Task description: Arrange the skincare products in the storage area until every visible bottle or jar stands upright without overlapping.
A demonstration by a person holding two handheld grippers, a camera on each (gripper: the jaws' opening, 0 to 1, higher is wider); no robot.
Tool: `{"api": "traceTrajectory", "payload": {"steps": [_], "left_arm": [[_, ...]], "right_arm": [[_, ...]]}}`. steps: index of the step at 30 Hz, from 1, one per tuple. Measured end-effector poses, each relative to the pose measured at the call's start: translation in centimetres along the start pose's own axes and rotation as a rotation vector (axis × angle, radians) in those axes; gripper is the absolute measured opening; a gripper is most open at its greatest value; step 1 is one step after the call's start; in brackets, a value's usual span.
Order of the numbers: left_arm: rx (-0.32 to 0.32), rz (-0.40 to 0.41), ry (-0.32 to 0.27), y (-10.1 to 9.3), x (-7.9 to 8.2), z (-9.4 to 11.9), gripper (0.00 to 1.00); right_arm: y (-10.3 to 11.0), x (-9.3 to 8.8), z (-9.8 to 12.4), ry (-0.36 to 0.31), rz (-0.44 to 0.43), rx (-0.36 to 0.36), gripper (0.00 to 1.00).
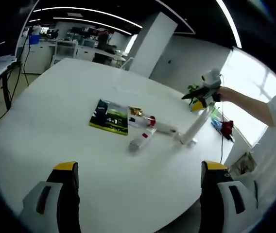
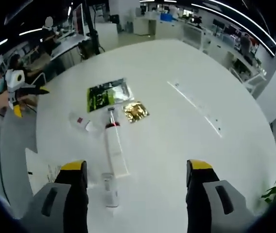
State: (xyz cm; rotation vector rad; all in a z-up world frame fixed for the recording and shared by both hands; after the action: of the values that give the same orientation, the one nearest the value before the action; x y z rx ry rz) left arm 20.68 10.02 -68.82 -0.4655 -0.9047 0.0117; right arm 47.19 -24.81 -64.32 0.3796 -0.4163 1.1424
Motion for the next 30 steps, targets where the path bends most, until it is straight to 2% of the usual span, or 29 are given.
{"api": "traceTrajectory", "payload": {"steps": [3, 11, 21, 26, 30], "left_arm": [[-0.002, 0.003, 0.004, -0.1, 0.2, -0.1, 0.98], [0.005, 0.017, 0.006, 0.2, 0.3, -0.2, 0.97], [0.018, 0.04, 0.025, 0.5, -0.4, -0.7, 0.97], [0.026, 0.048, 0.031, 1.0, -0.6, -0.7, 0.97], [0.035, 0.054, 0.038, 1.3, -0.7, -0.7, 0.97]], "right_arm": [[0.3, -0.3, -1.1, 0.035, 0.008, 0.022, 0.79], [0.4, -0.9, -4.2, 0.066, 0.027, 0.08, 0.71], [1.8, -0.4, -7.0, 0.082, 0.11, 0.149, 0.62], [1.9, -0.4, -8.8, 0.121, 0.186, 0.209, 0.51], [1.7, -0.2, -9.7, 0.125, 0.201, 0.231, 0.49]]}}
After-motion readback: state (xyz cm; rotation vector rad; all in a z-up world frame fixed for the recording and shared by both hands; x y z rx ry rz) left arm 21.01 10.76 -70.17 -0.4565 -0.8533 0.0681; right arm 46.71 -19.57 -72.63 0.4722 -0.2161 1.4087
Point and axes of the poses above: the point that each gripper's makers call its tool centre point, and the gripper's own axes: z roughly backward along the fingers, y roughly to its left, x roughly out of its top, the point moved 9 cm from there along z, roughly backward along the fingers, and after that the axes turned 5 degrees about x, right-handed, at the moved point
